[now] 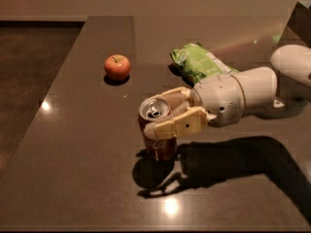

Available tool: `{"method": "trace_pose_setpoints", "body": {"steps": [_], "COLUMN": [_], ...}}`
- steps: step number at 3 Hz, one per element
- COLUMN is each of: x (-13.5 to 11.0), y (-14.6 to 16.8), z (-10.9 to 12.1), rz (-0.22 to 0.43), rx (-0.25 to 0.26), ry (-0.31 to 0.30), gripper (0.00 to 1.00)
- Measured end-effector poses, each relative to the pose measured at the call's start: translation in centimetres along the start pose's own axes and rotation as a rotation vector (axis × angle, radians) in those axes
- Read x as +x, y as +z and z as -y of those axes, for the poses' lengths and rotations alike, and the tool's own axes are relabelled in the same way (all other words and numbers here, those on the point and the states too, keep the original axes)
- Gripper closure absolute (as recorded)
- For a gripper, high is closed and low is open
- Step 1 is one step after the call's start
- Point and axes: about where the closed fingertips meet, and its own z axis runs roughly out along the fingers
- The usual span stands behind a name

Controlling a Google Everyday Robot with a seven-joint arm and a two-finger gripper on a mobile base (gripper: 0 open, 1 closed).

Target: Place coke can upright

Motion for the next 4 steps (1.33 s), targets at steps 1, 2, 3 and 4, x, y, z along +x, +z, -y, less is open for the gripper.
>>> {"method": "trace_pose_setpoints", "body": {"steps": [1,2,3,4], "x": [0.5,1.3,1.5,1.6], "y": [0.1,0.3,0.9,1.2], "z": [0.2,0.7,0.9,1.1], "rz": [0.07,0.116,0.171,0.189], "rx": [0.025,0.028,-0.006,-0.016], "ry": [-0.023,-0.021,-0.046,-0.069], "gripper": [1.0,1.0,0.75,0.51]}}
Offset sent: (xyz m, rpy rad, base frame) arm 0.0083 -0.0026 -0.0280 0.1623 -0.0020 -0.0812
